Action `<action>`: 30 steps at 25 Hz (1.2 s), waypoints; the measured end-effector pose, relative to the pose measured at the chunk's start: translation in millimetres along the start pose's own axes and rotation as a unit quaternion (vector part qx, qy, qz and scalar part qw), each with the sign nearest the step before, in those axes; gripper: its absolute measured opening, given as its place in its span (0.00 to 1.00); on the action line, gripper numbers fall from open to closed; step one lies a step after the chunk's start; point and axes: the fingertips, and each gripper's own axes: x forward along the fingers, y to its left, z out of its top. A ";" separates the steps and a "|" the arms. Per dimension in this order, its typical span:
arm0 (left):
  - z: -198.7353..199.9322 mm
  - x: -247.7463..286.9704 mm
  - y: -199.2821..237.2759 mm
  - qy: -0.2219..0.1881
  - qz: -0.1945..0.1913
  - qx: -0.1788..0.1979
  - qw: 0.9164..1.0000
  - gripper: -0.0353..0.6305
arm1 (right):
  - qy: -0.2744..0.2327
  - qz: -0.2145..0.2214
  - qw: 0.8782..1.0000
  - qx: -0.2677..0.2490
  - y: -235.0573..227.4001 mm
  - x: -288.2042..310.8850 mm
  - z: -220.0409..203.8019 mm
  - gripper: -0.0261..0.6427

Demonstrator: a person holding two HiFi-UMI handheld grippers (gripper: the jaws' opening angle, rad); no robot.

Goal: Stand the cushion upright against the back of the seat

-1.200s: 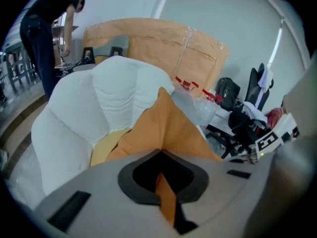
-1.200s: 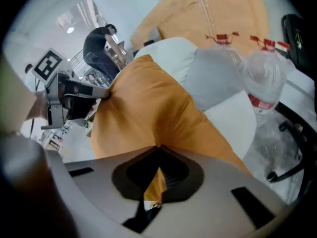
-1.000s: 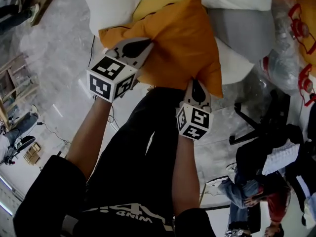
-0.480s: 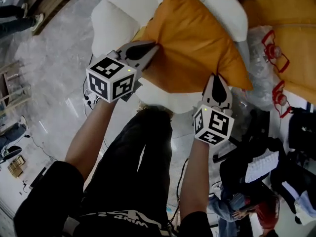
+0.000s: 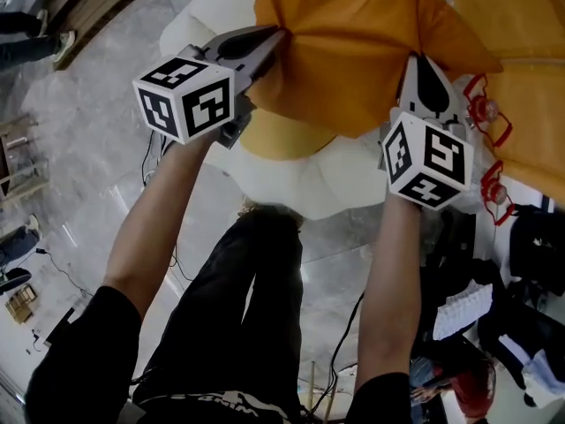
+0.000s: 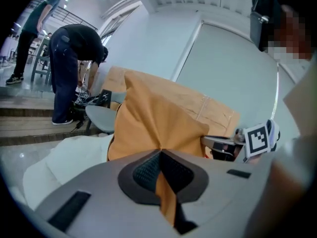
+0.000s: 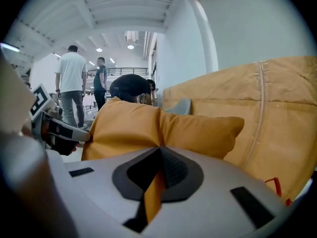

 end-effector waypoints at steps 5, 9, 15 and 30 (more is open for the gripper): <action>4.1 7.0 32.0 -0.006 0.025 -0.018 1.000 0.07 | 0.004 0.012 1.000 -0.006 13.8 23.6 1.2 0.08; -7.4 8.1 46.9 -0.002 0.033 -0.028 0.999 0.07 | 0.007 0.017 1.000 -0.021 23.2 34.4 -6.5 0.08; -48.5 11.2 85.0 0.023 0.062 -0.044 0.997 0.07 | 0.007 0.053 0.997 -0.062 58.6 45.8 -26.2 0.08; -57.5 -3.0 74.1 0.048 0.089 0.029 0.994 0.36 | 0.005 0.031 0.997 -0.067 69.1 26.9 -21.6 0.33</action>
